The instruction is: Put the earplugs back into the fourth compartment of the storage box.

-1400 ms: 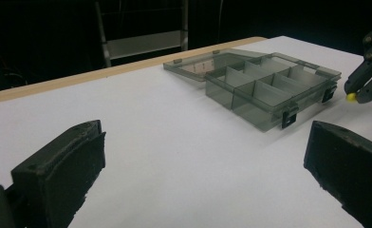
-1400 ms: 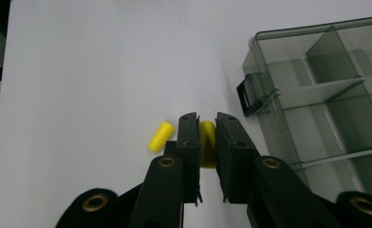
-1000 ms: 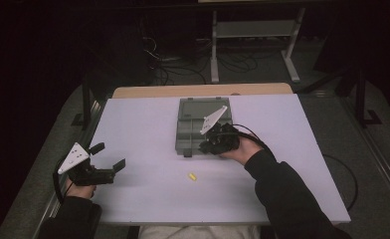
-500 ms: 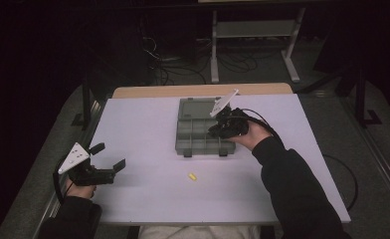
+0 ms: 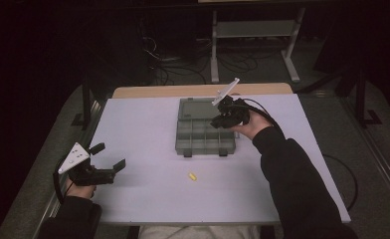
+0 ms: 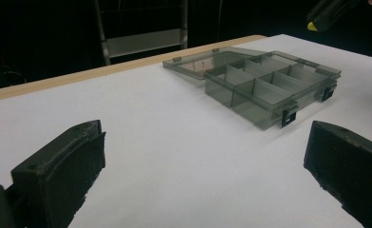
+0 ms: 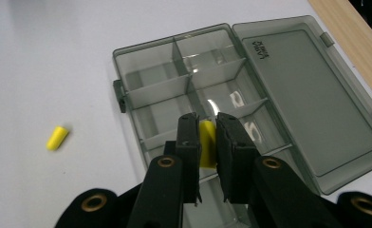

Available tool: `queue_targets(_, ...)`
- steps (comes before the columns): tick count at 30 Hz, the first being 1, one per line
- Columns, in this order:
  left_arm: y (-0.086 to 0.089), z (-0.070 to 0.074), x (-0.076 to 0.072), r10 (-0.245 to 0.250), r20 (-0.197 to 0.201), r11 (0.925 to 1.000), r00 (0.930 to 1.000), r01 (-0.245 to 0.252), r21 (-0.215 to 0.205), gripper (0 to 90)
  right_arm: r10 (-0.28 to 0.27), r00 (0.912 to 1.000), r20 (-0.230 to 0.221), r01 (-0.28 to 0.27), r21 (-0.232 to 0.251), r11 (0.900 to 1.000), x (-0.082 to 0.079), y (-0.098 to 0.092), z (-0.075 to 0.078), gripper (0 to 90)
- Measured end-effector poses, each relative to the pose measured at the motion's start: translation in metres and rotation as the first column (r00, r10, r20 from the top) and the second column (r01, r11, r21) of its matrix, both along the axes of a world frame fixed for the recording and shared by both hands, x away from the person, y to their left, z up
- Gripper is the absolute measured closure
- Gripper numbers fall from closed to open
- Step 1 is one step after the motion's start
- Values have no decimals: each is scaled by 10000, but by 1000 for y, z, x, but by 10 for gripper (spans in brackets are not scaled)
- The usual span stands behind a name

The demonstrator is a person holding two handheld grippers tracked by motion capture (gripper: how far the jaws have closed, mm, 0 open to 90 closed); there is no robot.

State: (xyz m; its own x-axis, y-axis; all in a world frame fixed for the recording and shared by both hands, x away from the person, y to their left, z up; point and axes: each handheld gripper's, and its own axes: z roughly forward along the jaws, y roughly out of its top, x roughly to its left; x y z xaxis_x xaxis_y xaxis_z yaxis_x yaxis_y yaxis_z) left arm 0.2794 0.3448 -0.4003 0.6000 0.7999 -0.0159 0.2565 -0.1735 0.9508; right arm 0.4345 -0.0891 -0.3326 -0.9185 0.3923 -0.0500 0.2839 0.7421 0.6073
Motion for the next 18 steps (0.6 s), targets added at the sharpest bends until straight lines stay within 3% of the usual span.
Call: queue_targets(18,0,0,0,-13,-27,10000,10000,13,14,0,-843,9960,-300,831,-389,9958,29,-8,-17,788)
